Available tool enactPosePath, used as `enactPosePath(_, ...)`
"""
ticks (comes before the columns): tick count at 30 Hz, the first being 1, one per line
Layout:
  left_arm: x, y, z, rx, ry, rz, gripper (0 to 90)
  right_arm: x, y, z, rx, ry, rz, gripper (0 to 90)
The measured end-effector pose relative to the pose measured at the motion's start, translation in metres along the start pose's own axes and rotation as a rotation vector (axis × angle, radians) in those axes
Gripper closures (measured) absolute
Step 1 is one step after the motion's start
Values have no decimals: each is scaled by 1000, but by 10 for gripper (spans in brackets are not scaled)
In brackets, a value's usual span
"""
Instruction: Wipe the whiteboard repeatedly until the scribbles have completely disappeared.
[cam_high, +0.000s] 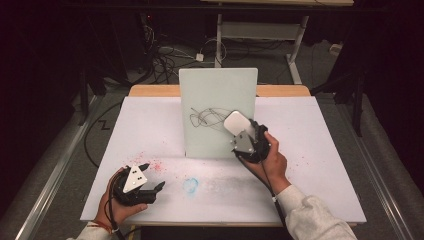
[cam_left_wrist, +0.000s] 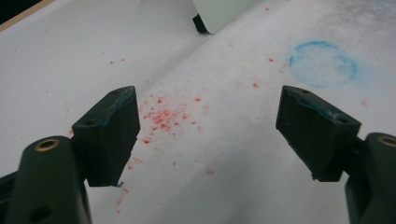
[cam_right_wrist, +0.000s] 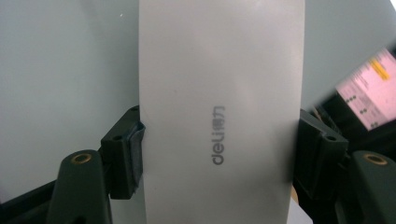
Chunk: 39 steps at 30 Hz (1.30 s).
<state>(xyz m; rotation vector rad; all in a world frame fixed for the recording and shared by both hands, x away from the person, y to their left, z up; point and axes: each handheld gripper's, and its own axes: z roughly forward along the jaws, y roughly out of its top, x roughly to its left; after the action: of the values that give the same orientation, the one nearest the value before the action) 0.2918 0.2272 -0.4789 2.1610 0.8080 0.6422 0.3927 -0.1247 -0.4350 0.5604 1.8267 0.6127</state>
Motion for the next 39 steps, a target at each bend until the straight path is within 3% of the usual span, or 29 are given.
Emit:
enactPosePath(2, 0, 0, 0, 0, -1, 0, 211, -15, 0, 0, 0, -16, 70, 309)
enactPosePath(4, 0, 0, 1, 1, 1, 0, 211, -24, 1, -1, 1, -35, 97, 309)
enactPosePath(7, 0, 0, 1, 4, -1, -2, 211, -24, 3, -1, 0, -43, 123, 309)
enactPosePath(9, 0, 0, 1, 5, -2, -2, 211, -17, 4, 0, -1, -20, 108, 309)
enactPosePath(17, 0, 0, 0, 2, -3, -3, 211, 38, 5, 1, 12, 60, -72, 309)
enactPosePath(21, 0, 0, 0, 2, -3, -1, 211, 66, 2, 0, 17, 135, -163, 309)
enactPosePath(24, 0, 0, 0, 2, -2, 1, 211, 79, 1, 1, 26, 138, -231, 308)
enactPosePath(26, 0, -1, -1, 2, -2, 1, 211, 76, 1, 1, 22, 152, -220, 307)
enactPosePath(29, 1, -1, -1, 1, -2, -1, 211, 64, 2, 1, 22, 90, -197, 308)
enactPosePath(35, 0, -1, -1, 1, 0, 0, 211, 19, 0, 0, 18, 11, -58, 308)
enactPosePath(39, 0, 0, -1, 0, 2, -2, 211, -7, -2, -1, 17, -17, 43, 308)
